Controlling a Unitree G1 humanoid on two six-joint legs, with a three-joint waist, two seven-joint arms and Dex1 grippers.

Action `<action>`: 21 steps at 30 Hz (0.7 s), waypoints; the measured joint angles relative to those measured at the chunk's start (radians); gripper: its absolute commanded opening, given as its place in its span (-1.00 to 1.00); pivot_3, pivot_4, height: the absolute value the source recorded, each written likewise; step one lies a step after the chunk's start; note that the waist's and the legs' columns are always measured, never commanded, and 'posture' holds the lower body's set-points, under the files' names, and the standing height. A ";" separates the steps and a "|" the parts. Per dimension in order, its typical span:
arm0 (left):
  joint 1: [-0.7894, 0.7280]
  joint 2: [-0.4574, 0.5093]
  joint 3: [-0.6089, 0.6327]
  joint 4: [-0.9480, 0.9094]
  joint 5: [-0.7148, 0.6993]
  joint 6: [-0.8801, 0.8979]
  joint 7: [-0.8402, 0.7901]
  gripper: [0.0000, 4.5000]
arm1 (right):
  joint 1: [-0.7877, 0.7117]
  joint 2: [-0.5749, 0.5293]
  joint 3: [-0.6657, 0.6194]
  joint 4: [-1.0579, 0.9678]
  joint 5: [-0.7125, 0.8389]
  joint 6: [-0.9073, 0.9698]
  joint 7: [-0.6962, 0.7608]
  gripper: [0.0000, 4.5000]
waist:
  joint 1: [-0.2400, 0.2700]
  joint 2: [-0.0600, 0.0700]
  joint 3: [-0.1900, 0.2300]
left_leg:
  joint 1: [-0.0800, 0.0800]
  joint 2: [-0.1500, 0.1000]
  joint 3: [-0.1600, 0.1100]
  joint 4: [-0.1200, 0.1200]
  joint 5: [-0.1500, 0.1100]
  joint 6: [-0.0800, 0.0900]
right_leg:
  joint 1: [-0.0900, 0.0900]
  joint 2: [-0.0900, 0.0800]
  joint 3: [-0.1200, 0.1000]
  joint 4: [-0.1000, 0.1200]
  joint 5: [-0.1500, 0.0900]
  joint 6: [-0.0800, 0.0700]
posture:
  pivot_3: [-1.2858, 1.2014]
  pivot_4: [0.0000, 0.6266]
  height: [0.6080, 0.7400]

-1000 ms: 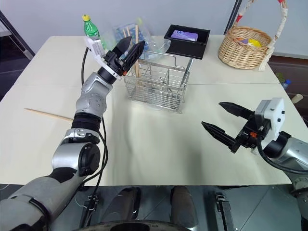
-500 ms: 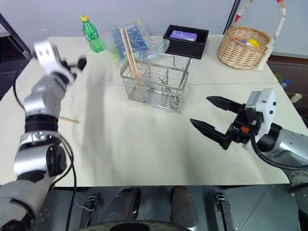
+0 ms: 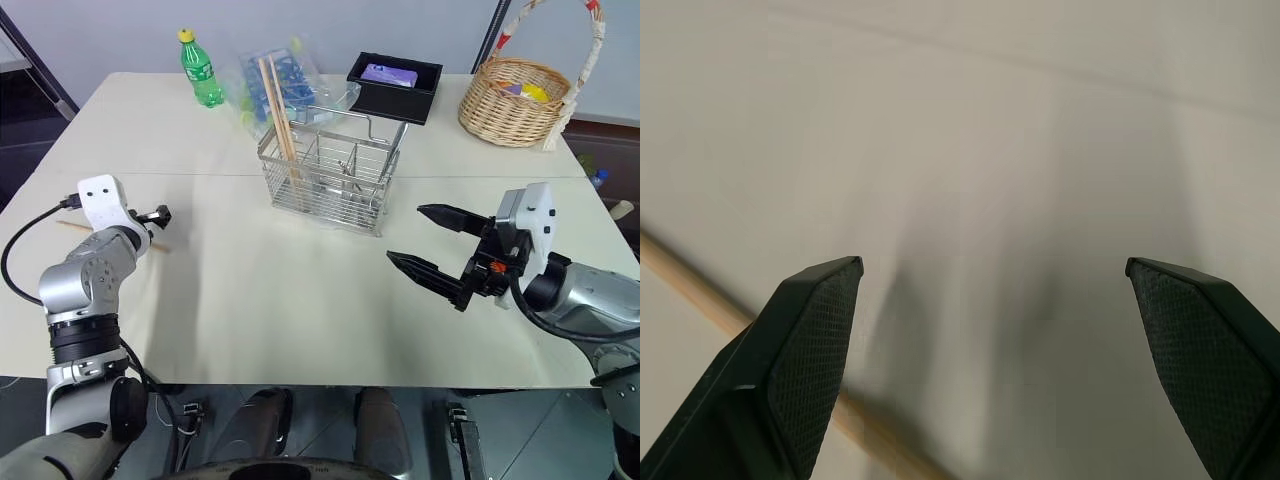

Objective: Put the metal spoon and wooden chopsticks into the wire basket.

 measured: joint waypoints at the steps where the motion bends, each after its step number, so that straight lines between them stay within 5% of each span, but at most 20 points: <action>1: 0.000 -0.011 0.006 -0.012 0.000 0.015 0.014 0.97 | 0.000 0.000 0.000 0.001 -0.002 0.000 0.002 1.00 | 0.001 0.000 0.000 | 0.000 0.000 0.000 0.000 0.000 0.000 | 0.000 0.000 0.000 0.000 0.000 0.000 | 0.03 -0.52 1.00; 21: -0.119 -0.275 0.249 -0.058 0.087 0.085 0.440 0.97 | 0.027 0.001 0.000 0.001 -0.027 -0.008 0.027 1.00 | 0.008 -0.001 0.000 | -0.001 0.000 0.000 0.001 0.000 0.000 | 0.001 0.000 0.000 -0.001 0.000 0.000 | 0.03 -0.52 1.00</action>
